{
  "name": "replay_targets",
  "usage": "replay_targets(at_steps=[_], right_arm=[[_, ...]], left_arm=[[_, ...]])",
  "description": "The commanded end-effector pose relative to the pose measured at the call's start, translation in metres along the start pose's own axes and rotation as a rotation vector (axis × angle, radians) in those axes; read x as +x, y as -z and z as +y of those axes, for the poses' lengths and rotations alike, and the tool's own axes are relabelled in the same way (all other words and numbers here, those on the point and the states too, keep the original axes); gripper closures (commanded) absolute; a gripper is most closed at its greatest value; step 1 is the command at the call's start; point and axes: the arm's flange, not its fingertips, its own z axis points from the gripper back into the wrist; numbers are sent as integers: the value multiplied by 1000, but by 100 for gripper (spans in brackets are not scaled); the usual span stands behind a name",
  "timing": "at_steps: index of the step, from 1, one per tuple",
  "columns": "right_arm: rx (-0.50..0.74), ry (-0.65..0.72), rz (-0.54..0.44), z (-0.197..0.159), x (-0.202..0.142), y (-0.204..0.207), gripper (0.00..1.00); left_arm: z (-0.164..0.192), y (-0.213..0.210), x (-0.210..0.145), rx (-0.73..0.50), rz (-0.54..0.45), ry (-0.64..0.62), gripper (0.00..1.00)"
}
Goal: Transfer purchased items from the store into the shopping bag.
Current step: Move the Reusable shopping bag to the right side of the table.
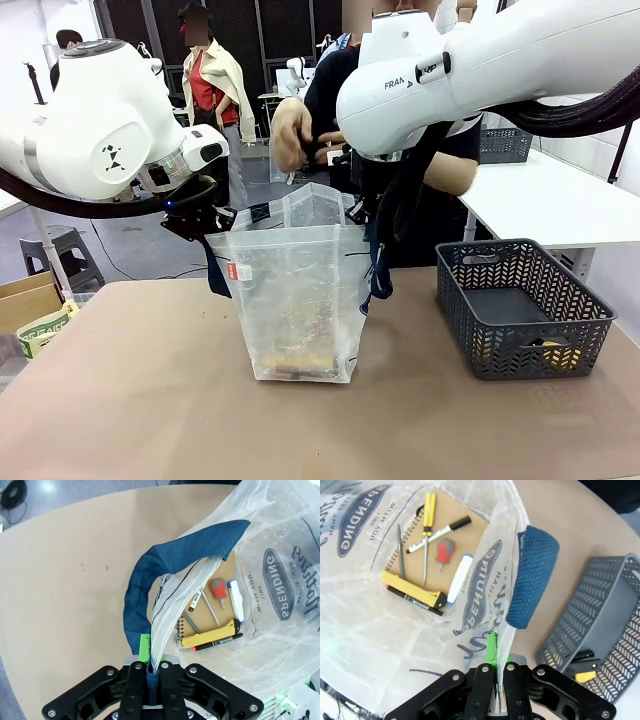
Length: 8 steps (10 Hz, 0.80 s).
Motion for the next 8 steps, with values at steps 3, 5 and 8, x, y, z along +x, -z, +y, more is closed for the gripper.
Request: replay_targets(at_steps=[3, 5, 8], right_arm=[[-1, 2, 1, -1, -1, 0, 100], [-1, 2, 1, -1, -1, 0, 100], [-1, 2, 1, -1, -1, 0, 100]], left_arm=[[3, -2, 0, 15, -9, 5, 100], [3, -2, 0, 15, -9, 5, 100], [3, -2, 0, 15, -9, 5, 100]])
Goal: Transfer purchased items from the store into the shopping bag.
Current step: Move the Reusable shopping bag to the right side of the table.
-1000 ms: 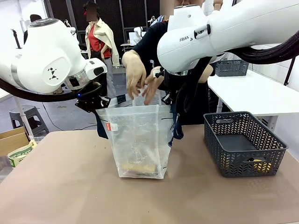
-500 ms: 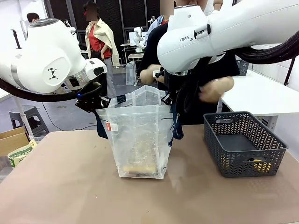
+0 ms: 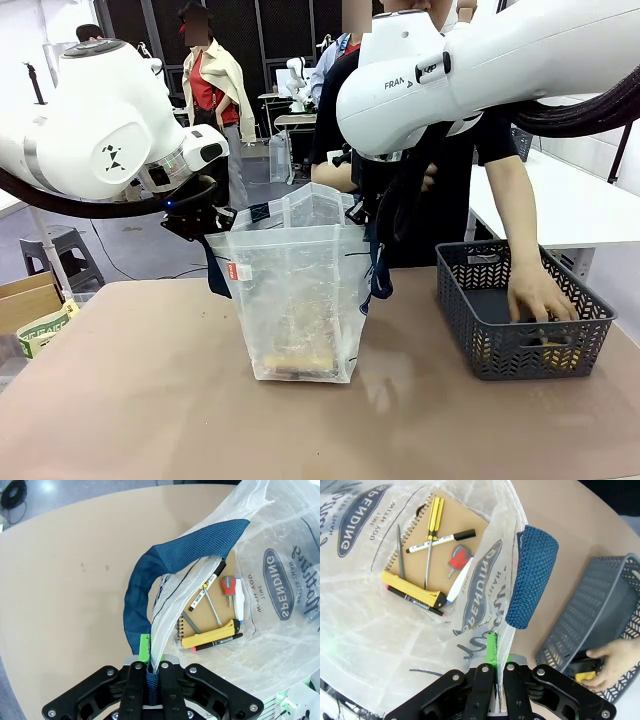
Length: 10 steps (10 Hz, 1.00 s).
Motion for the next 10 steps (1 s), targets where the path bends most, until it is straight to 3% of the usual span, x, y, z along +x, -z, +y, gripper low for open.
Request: replay_targets(at_steps=[1, 10], right_arm=[[-1, 2, 1, -1, -1, 0, 100], [-1, 2, 1, -1, -1, 0, 100]], left_arm=[[3, -2, 0, 15, -9, 5, 100], [3, -2, 0, 15, -9, 5, 100]])
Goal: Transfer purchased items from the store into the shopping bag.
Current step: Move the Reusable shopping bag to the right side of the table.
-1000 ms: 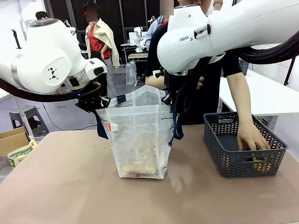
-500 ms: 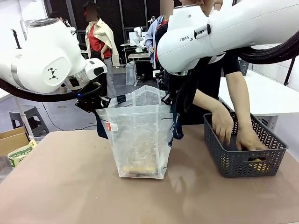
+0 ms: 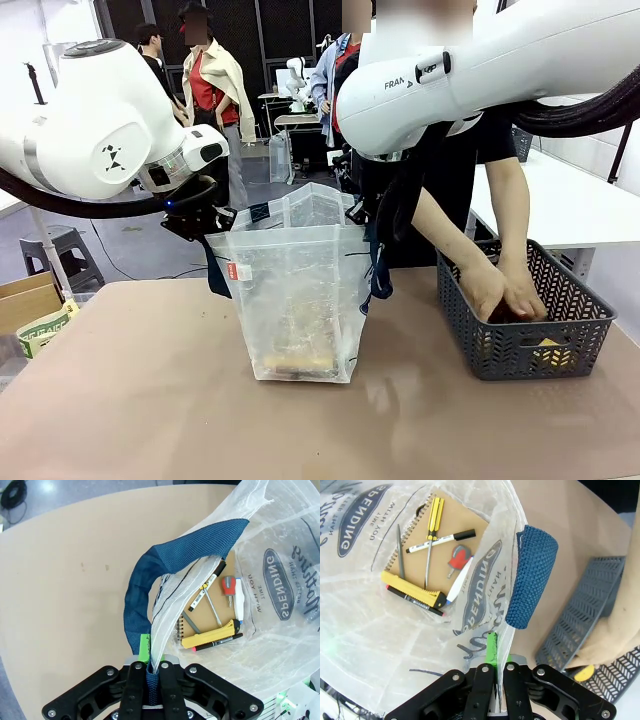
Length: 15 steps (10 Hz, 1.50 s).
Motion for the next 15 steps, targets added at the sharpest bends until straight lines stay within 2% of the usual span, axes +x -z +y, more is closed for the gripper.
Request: replay_targets(at_steps=[1, 15], right_arm=[[-1, 2, 1, -1, -1, 0, 100], [-1, 2, 1, -1, -1, 0, 100]], left_arm=[[3, -2, 0, 15, -9, 5, 100], [3, -2, 0, 15, -9, 5, 100]])
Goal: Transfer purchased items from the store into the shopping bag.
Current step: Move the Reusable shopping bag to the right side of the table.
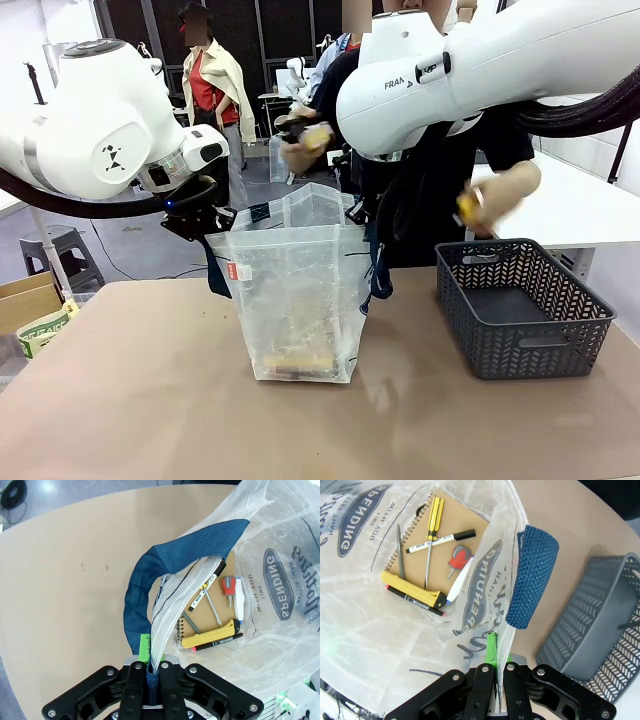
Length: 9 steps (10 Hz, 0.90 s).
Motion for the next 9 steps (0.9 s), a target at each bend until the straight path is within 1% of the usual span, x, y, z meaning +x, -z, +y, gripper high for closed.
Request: replay_targets(at_steps=[1, 9], right_arm=[[-1, 2, 1, -1, -1, 0, 100], [-1, 2, 1, -1, -1, 0, 100]], left_arm=[[3, -2, 0, 15, -9, 5, 100], [3, -2, 0, 15, -9, 5, 100]])
